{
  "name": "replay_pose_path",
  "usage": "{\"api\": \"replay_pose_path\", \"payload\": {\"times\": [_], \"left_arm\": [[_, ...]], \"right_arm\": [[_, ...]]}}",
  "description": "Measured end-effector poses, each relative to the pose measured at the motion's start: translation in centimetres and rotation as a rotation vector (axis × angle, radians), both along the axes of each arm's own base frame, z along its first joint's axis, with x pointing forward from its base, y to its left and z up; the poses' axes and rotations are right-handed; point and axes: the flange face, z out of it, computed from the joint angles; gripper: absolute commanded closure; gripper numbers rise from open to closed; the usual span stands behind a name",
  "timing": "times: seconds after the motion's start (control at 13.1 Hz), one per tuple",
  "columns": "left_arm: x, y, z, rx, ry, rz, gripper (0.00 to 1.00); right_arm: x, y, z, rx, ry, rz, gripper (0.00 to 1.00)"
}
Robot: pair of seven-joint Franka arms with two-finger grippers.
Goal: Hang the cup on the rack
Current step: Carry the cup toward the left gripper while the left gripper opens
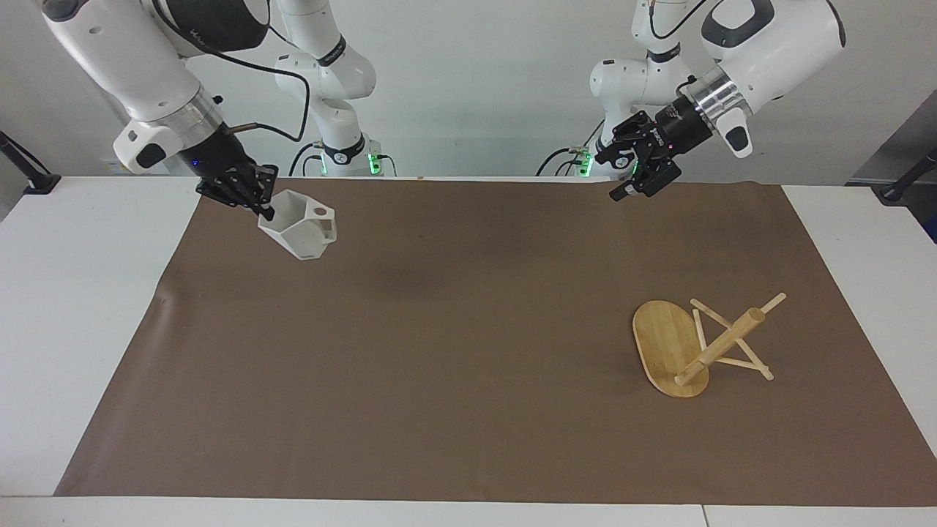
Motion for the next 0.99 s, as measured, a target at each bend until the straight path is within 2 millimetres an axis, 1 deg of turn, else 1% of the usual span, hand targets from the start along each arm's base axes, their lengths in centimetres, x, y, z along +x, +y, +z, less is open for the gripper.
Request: {"api": "replay_pose_path", "payload": {"times": [0.08,0.23,0.31,0.46,0.61,0.76,0.92,0.99], "left_arm": [[0.1,-0.6,-0.6,-0.015,0.008,0.008,0.0],[0.1,-2.2,-1.9,-0.018,0.029,-0.009,0.0],[0.2,-2.9,-2.5,-0.02,0.037,-0.013,0.0],[0.9,-3.7,-3.9,-0.052,0.054,-0.006,0.0],[1.3,-4.8,-5.4,-0.082,0.075,-0.009,0.0],[1.5,-5.6,-6.0,-0.117,0.085,0.003,0.0],[1.7,-5.8,-6.1,-0.144,0.07,0.002,0.0],[1.7,-5.9,-6.2,-0.144,0.063,-0.005,0.0]], "right_arm": [[-0.2,1.5,0.2,0.006,-0.007,-0.008,1.0],[-0.6,3.6,0.1,0.015,-0.006,-0.006,1.0],[-0.9,4.4,-0.1,0.023,-0.002,0.0,1.0],[-1.3,5.8,-0.6,0.069,-0.013,-0.007,1.0],[-1.9,7.7,-1.3,0.104,-0.019,-0.026,1.0],[-2.5,9.6,-1.6,0.117,-0.021,-0.042,1.0],[-2.9,11.4,-2.0,0.155,-0.021,-0.066,1.0],[-3.0,11.9,-2.2,0.166,-0.023,-0.076,1.0]]}}
